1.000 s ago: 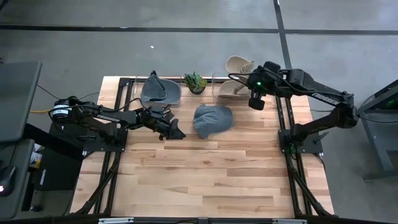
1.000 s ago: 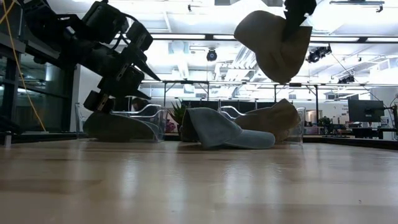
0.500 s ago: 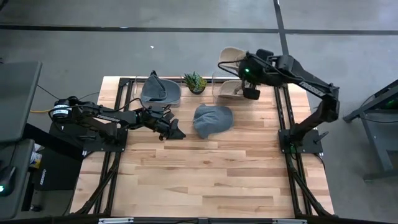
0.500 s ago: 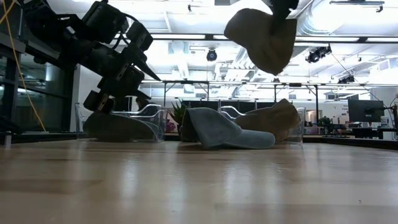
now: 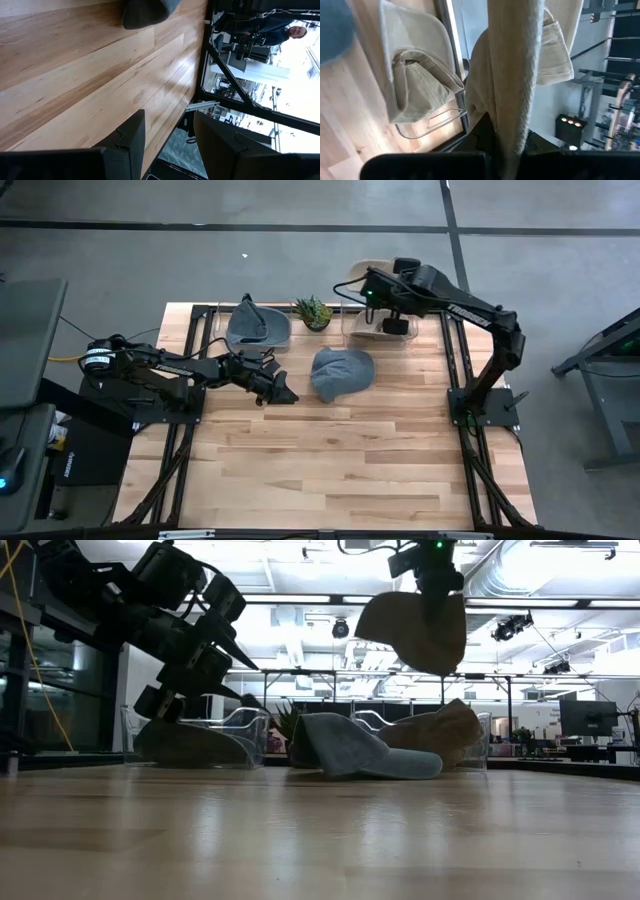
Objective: Pick & Place hat
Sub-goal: Put the brown cap into the right transparent bin
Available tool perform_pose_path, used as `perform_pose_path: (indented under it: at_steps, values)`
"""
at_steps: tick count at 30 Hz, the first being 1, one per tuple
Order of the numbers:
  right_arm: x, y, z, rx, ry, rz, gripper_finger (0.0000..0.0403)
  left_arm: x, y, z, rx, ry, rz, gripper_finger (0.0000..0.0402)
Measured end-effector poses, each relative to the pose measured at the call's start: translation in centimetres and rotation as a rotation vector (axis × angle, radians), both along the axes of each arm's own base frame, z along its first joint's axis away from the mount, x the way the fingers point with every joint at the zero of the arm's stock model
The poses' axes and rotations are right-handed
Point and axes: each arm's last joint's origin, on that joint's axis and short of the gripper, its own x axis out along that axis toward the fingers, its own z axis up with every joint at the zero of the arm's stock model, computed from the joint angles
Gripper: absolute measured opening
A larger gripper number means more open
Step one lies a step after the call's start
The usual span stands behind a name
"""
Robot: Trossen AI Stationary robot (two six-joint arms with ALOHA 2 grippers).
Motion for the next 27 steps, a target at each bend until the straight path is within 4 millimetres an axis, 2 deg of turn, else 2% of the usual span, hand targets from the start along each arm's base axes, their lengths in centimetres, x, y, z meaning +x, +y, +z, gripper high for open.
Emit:
perform_pose_path:
  at_steps: [5, 21, 27]
  values:
    - [0.1, -0.6, -0.4, 0.002, 0.015, -0.013, 0.0008, 0.0, 0.0, 0.0, 0.000, 0.000, -0.001, 0.0147]
    - [0.2, -0.7, -0.4, -0.003, 0.029, 0.007, 0.0008, 0.0, 0.0, 0.0, 0.015, -0.004, -0.008, 0.0147]
    - [0.8, -0.9, -2.2, 0.022, 0.090, 0.064, 0.0008, 0.0, 0.0, 0.0, 0.026, -0.011, -0.030, 0.0147]
